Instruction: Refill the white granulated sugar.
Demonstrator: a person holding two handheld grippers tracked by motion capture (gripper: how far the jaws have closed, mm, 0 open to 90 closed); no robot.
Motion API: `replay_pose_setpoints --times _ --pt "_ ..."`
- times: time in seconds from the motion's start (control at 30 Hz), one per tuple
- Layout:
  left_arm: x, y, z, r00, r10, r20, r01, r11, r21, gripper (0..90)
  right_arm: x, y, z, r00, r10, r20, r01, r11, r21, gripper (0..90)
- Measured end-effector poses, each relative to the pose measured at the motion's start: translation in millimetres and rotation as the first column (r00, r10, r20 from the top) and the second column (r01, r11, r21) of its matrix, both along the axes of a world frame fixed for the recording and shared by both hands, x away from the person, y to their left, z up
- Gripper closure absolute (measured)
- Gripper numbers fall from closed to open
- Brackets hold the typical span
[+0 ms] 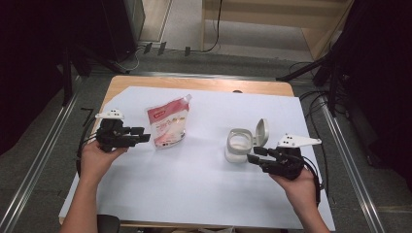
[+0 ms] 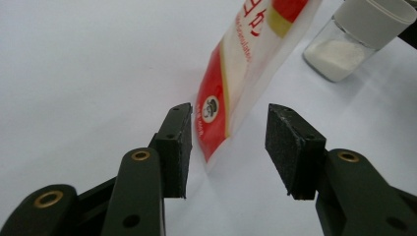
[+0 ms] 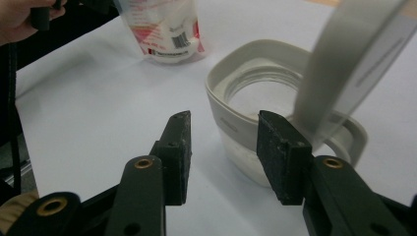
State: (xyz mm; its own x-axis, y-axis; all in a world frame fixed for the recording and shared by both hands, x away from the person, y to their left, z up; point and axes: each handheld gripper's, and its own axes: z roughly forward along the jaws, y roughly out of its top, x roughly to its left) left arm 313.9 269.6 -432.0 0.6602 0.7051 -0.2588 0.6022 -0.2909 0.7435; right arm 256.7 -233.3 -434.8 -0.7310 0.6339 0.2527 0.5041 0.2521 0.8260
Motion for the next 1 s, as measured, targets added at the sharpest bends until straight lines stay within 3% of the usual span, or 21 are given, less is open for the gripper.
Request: replay_pose_setpoints --times 0.13,0.27,0.6,0.8,1.0 --pt "1.4 6.1 -1.0 0.9998 0.021 0.001 -0.021 0.9998 0.004 53.0 -0.5 -7.9 -0.8 0.9997 -0.023 -0.007 0.023 1.000 -0.005 60.0" --pt "2.4 7.2 -2.5 0.9997 0.022 -0.005 -0.022 0.9997 0.010 52.1 -2.5 -11.0 -0.9 0.9998 -0.017 -0.006 0.017 1.000 -0.001 59.7" --pt "5.5 11.4 -3.6 0.9990 0.045 0.007 -0.045 0.9989 0.016 52.2 -10.7 -24.4 8.7 0.9999 -0.005 -0.010 0.005 1.000 0.025 68.6" --pt "7.0 12.8 -4.0 0.9992 0.040 0.003 -0.040 0.9990 0.020 52.2 -11.5 -35.4 12.4 0.9998 -0.014 -0.015 0.015 1.000 0.024 78.5" --pt "7.7 12.6 -4.8 0.9988 0.048 0.008 -0.048 0.9985 0.026 52.2 -4.8 -44.4 10.1 0.9973 -0.063 -0.037 0.064 0.998 0.015 89.4"
